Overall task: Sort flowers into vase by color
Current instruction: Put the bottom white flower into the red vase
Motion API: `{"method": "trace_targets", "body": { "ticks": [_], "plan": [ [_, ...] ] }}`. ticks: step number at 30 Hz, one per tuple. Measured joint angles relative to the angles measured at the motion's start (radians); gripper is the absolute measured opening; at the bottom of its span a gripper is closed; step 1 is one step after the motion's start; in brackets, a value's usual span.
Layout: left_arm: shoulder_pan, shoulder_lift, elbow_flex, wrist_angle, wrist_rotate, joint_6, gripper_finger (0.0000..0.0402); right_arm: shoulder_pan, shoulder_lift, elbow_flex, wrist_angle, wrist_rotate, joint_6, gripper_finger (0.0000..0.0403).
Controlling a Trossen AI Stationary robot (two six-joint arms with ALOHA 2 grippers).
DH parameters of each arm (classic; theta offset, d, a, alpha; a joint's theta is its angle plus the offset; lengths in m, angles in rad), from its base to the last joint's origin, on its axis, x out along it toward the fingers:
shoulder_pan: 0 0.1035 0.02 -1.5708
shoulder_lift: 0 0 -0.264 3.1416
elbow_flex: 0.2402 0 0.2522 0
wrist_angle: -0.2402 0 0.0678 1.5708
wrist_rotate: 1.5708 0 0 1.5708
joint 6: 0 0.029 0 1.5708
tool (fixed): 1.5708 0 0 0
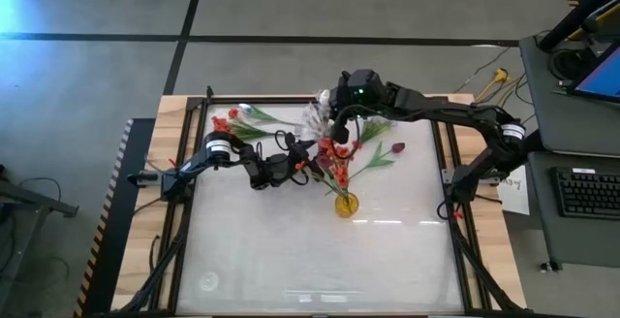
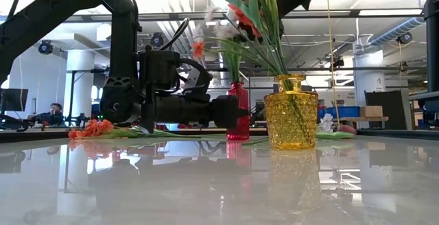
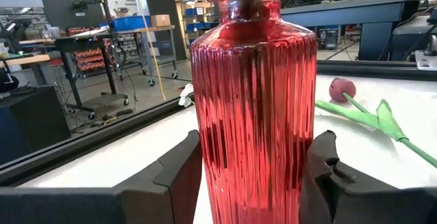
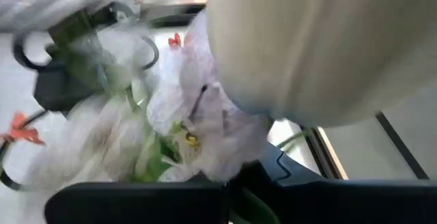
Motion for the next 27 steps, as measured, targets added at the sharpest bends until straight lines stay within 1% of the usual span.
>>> {"method": "trace_targets", "body": {
  "ticks": [8,13,17,19,27],
  "plan": [
    [0.000,0.000,-0.004,0.001,0.000,0.000,0.0165,0.003,-0.006,0.003,0.018,0.002,0.015,0.0012],
    [0.000,0.000,-0.008,0.001,0.000,0.000,0.0165,0.003,-0.026,0.017,0.045,-0.014,0.060,0.0012],
    [0.000,0.000,-0.009,0.001,0.000,0.000,0.0165,0.003,-0.032,0.020,0.031,-0.014,0.093,0.0012],
    [0.000,0.000,-0.009,0.001,0.001,0.000,0.0165,0.003,-0.031,0.016,0.003,-0.014,0.092,0.0012],
    [0.000,0.000,-0.009,0.001,0.001,0.000,0.0165,0.003,-0.021,-0.013,-0.010,-0.012,0.081,0.0012]
  ]
}}
